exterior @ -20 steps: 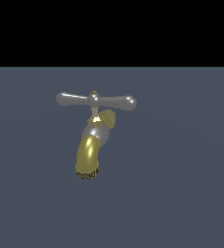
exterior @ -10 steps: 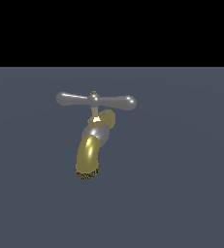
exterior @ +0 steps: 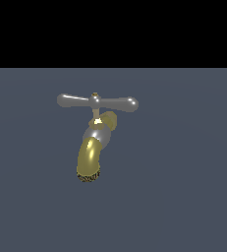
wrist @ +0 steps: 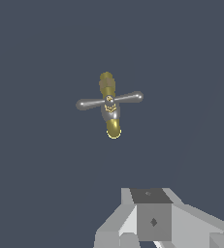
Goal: Turn on the faucet by rotating a designated handle.
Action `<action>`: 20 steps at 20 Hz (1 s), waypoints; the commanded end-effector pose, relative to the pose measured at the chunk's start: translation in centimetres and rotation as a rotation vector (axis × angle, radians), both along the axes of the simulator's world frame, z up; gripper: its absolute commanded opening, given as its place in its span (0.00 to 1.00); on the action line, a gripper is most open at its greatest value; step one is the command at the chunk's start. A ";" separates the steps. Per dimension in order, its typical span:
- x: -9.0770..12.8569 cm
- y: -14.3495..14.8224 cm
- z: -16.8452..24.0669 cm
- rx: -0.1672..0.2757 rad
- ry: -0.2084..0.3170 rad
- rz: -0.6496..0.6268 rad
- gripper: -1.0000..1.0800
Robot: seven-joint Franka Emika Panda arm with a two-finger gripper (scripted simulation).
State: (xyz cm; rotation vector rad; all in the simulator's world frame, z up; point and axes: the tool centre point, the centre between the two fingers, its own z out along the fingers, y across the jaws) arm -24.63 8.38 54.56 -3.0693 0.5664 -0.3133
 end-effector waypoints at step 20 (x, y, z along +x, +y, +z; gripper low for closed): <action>8.2 10.8 -3.0 0.056 -0.121 -0.508 0.00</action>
